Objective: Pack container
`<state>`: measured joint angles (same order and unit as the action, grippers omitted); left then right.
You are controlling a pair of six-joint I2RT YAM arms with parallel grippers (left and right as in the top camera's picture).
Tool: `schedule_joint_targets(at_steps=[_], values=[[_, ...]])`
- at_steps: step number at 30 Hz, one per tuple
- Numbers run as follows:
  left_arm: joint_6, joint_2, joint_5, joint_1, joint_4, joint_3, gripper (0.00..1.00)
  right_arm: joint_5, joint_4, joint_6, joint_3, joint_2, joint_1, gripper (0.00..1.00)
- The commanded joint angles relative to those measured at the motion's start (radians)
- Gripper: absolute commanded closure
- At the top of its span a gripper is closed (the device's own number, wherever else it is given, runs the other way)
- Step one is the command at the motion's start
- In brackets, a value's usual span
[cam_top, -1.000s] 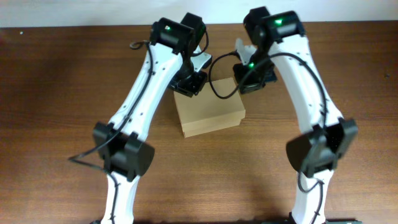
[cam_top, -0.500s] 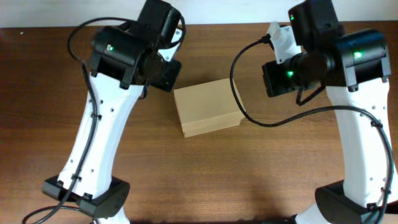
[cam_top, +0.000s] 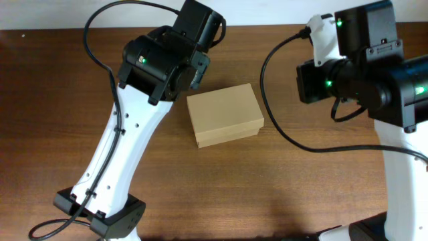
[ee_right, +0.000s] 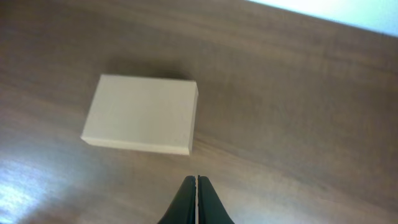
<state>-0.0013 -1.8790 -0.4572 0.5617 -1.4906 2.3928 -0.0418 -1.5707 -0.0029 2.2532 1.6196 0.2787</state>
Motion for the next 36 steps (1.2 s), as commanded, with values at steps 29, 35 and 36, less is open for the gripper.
schedule_joint_targets(at_steps=[29, 35, 36], values=[[0.01, 0.015, 0.785, -0.148, 0.272, -0.722, 0.98, -0.161, 0.372, 0.026, -0.571, 0.277, 0.023, 0.96], [-0.014, 0.015, 0.794, -0.132, 0.318, -0.801, 0.98, -0.161, 0.413, 0.029, -0.623, 0.291, 0.051, 0.96], [-0.014, 0.015, 0.795, -0.132, 0.322, -0.811, 0.98, -0.161, 0.426, 0.037, -0.639, 0.291, 0.055, 0.96]])
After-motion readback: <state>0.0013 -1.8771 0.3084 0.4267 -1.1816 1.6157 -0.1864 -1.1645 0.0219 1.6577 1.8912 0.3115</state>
